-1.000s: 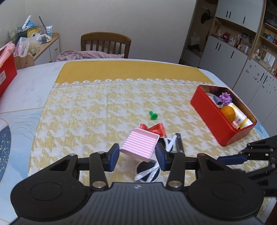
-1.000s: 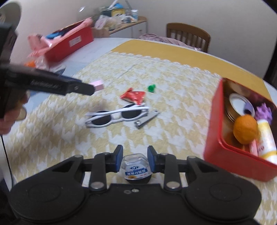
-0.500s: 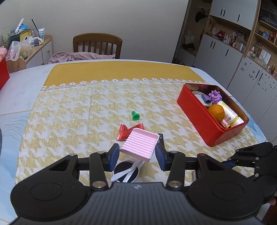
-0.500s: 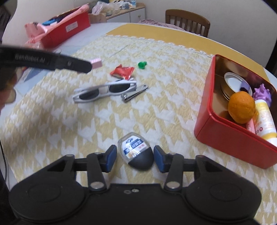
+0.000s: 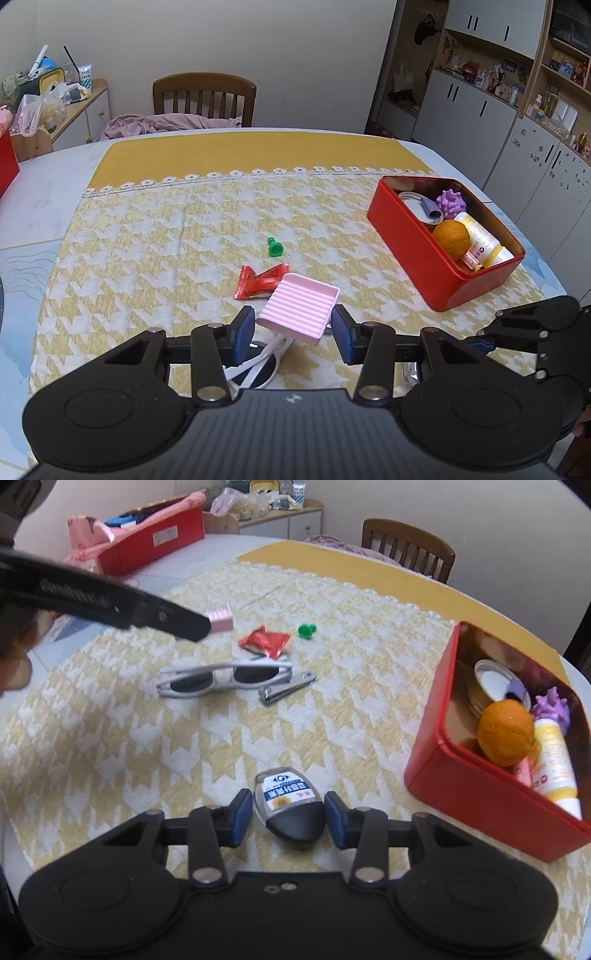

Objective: Organize rigid objects
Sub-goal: 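Carry the pink pad and round container toward the red box with both grippers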

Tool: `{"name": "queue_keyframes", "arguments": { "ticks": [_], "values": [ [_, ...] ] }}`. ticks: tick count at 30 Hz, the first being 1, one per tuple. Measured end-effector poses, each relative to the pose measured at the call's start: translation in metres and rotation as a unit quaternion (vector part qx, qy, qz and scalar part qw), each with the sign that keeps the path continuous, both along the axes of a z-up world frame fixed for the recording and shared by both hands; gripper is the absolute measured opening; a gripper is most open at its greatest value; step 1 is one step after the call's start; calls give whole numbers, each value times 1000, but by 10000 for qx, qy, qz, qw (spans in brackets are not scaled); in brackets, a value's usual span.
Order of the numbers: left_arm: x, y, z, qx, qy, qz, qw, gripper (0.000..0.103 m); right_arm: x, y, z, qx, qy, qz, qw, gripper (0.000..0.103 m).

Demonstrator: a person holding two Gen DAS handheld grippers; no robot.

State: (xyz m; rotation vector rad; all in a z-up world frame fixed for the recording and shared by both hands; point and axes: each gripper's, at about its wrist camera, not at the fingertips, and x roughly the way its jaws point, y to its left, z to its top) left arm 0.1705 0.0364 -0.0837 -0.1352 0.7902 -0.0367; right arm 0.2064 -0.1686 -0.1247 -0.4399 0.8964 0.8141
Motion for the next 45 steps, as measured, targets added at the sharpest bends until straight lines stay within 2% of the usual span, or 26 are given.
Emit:
{"name": "queue_keyframes", "arguments": {
  "ticks": [5, 8, 10, 12, 14, 16, 18, 20, 22, 24, 26, 28, 30, 31, 33, 40, 44, 45],
  "values": [
    [10, -13, 7, -35, -58, -35, 10000, 44, 11, -19, 21, 123, -101, -101, 9998, 38],
    [19, -25, 13, -50, -116, -97, 9999, 44, 22, -32, 35, 203, -117, -274, 9993, 16],
    [26, -33, 16, -61, -145, -148, 9998, 44, 31, -42, 43, 223, -166, -381, 9989, 16],
    [34, -43, 18, -29, -183, -201, 9996, 44, 39, -52, 46, 211, -225, -418, 9987, 9],
    [40, -51, 19, -38, -208, -218, 9995, 44, 46, -62, 45, 203, -167, -470, 9985, 8],
    [45, -57, 20, -94, -214, -201, 9995, 44, 50, -72, 44, 292, -29, -432, 9986, 11],
    [48, -63, 19, -100, -210, -226, 9995, 44, 50, -77, 39, 206, -44, -392, 9990, 23],
    [50, -67, 18, -72, -194, -252, 9995, 44, 52, -82, 33, 234, 141, -336, 9991, 24],
    [50, -70, 16, -75, -163, -236, 9996, 44, 53, -83, 26, 242, 255, -387, 9986, 31],
    [49, -71, 15, -82, -136, -219, 9996, 44, 53, -80, 18, 216, 295, -358, 9987, 49],
    [47, -70, 13, -66, -110, -202, 9997, 44, 54, -76, 9, 168, 324, -415, 9985, 57],
    [45, -67, 11, -62, -70, -174, 9998, 44, 56, -71, 3, 197, 415, -512, 9976, 61],
    [43, -64, 9, -79, -29, -139, 9999, 44, 58, -66, -3, 225, 458, -786, 9956, 73],
    [41, -62, 8, -89, -11, -120, 9999, 44, 58, -64, -5, 269, 492, -952, 9939, 75],
    [39, -58, 6, -105, 13, -108, 9999, 44, 58, -61, -9, 425, 634, -1205, 9898, 76],
    [32, -47, 2, -113, 30, -138, 9998, 44, 51, -40, -17, 241, 413, -1838, 9818, 70],
    [29, -42, 1, -105, 28, -198, 9997, 44, 44, -28, -20, -38, 95, -2088, 9779, 62],
    [28, -40, 1, -105, 32, -207, 9997, 44, 42, -26, -21, -43, 55, -2132, 9770, 57]
  ]
}}
